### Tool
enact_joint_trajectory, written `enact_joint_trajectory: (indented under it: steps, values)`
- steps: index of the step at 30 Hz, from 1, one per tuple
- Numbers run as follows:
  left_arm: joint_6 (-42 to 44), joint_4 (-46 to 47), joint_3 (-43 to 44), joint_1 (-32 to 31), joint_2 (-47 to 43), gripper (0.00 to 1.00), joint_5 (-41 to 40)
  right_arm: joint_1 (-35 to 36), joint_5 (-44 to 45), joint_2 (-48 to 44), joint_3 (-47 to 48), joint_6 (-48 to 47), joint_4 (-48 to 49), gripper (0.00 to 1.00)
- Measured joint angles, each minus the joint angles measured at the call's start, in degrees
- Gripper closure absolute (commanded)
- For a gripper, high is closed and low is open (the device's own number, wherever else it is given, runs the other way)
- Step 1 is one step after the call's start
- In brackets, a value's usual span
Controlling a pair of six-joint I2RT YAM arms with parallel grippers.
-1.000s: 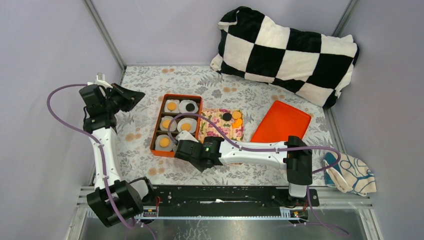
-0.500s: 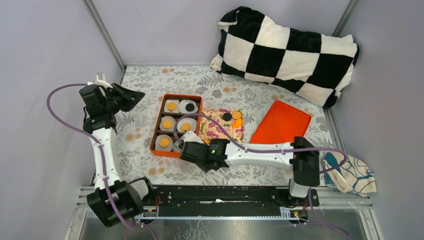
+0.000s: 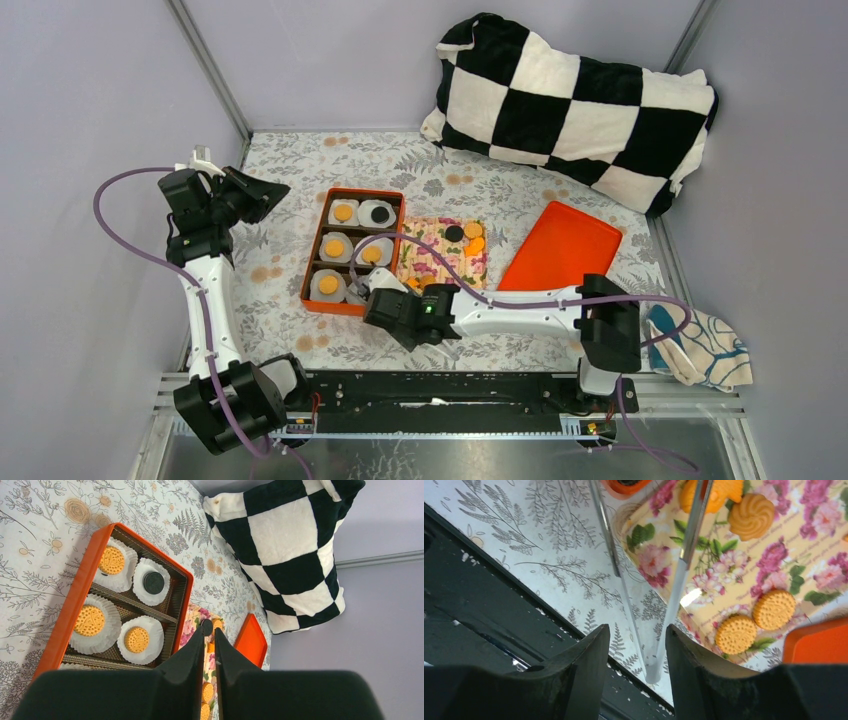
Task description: Pack the cookies
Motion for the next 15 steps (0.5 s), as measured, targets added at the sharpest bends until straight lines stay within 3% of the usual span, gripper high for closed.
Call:
enact_joint_trajectory:
  steps: [9, 10, 13, 15]
  values:
    - [0.0, 0.0, 0.0, 0.0, 0.0, 0.84, 0.0, -0.4, -3.6, 4.9, -0.2, -1.6, 6.5, 0.54]
    - [0.0, 0.0, 0.0, 0.0, 0.0, 0.84, 0.0, -0.6, -4.2, 5.7, -0.3, -1.7, 7.2, 0.57]
    - [0.0, 0.0, 0.0, 0.0, 0.0, 0.84, 0.0, -1.5, -4.5, 8.3, -0.4, -2.2, 8.5, 0.84]
    - [0.0, 0.0, -0.2, 0.0, 0.0, 0.84, 0.0, -2.3, -4.2, 10.1, -0.4, -2.7, 8.9, 0.93]
